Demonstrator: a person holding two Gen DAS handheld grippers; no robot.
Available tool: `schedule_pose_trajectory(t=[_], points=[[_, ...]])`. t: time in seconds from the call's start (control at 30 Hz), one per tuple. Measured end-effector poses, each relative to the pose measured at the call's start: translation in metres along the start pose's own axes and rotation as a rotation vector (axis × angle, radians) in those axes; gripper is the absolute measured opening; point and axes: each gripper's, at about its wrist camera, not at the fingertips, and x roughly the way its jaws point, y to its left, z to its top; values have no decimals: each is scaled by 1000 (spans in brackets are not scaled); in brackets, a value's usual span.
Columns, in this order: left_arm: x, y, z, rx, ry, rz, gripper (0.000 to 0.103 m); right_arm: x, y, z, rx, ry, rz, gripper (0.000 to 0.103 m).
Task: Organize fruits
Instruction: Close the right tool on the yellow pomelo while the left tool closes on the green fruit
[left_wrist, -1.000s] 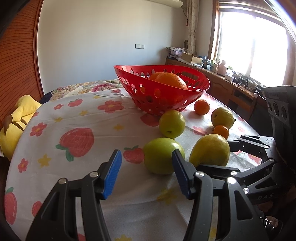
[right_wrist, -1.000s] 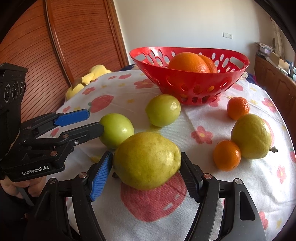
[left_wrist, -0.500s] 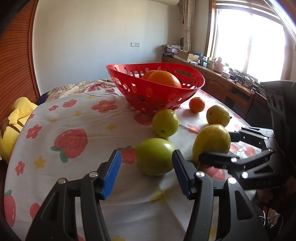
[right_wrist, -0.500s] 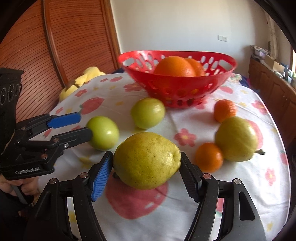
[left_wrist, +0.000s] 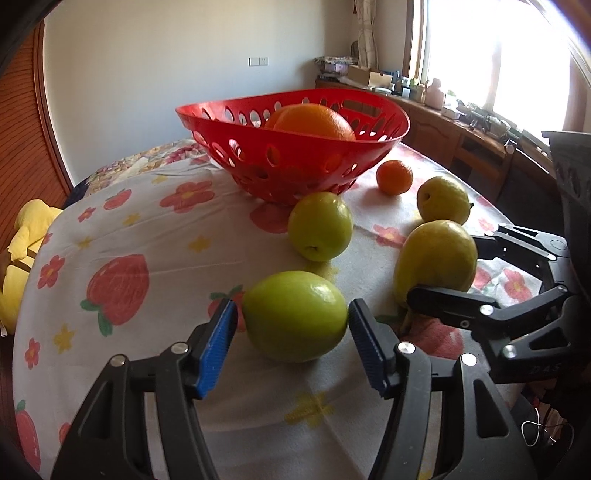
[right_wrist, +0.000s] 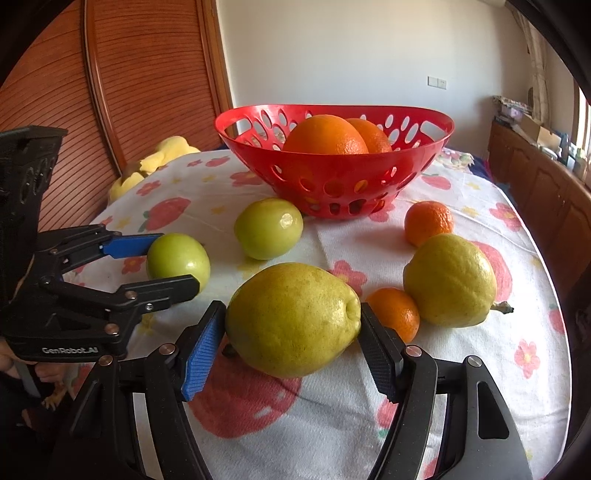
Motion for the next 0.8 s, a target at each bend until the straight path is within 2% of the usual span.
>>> schedule_pose_trajectory(t=[0.43,0.5,0.8], points=[[4,2,-4,-18,0,-21,62,0,-1,0,4,-6,7,73],[5,3,-3,-22,-5,-27,58,0,-1,0,3,-6,6,73],[-2,1,-3,-6,-24,-29,56,0,-2,0,3,-8,5,73]])
